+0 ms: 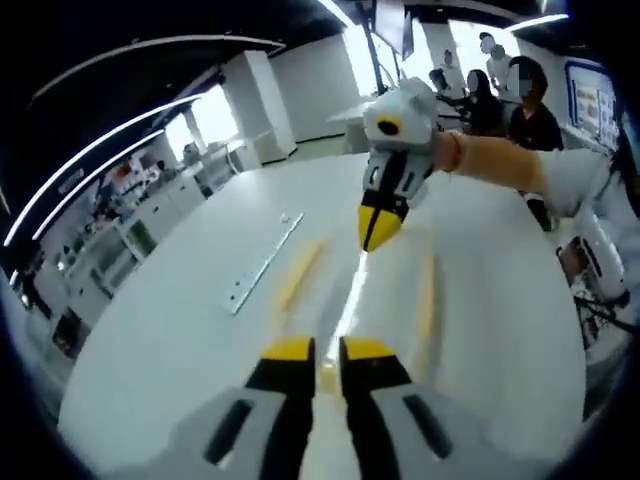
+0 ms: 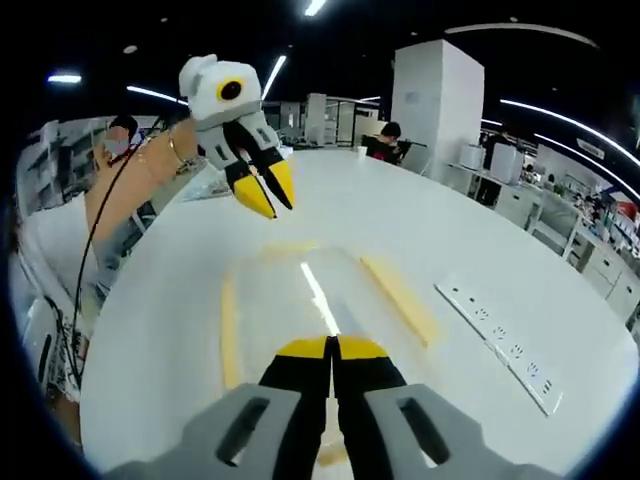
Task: Snap each plastic latch of the storage box into its locked position after aligning the lid with the box until every specified latch is closed and the lid sits flush.
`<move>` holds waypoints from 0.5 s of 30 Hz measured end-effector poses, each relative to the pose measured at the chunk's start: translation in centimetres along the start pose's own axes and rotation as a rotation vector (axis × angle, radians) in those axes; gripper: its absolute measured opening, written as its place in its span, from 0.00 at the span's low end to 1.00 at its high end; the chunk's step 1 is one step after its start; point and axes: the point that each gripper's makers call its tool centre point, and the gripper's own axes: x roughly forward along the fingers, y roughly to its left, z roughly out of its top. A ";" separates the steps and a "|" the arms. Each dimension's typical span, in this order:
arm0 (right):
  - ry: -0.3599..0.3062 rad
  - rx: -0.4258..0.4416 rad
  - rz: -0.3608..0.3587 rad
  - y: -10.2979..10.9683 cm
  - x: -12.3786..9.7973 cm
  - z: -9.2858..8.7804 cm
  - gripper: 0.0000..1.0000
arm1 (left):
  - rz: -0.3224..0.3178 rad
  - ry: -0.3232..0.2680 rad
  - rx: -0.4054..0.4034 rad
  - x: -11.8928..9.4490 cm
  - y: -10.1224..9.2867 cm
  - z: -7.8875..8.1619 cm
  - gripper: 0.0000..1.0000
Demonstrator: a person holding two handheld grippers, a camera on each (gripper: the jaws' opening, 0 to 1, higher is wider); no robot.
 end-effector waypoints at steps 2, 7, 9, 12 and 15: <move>0.003 -0.002 -0.009 0.1 0.0 -0.2 0.00 | 0.018 -0.018 -0.028 0.0 0.5 -1.1 0.05; 0.016 0.012 -0.021 0.5 0.4 -0.8 0.00 | -0.013 -0.082 -0.078 0.7 0.4 -3.9 0.00; 0.017 0.015 -0.032 0.5 0.4 -0.9 0.00 | -0.020 -0.096 -0.086 1.0 0.5 -4.3 0.00; 0.023 -0.010 -0.039 0.8 0.3 -1.0 0.00 | -0.019 -0.102 -0.097 1.6 0.7 -4.6 0.00; 0.034 -0.011 -0.038 0.7 0.1 -1.1 0.00 | -0.039 -0.106 -0.101 2.1 0.3 -4.6 0.00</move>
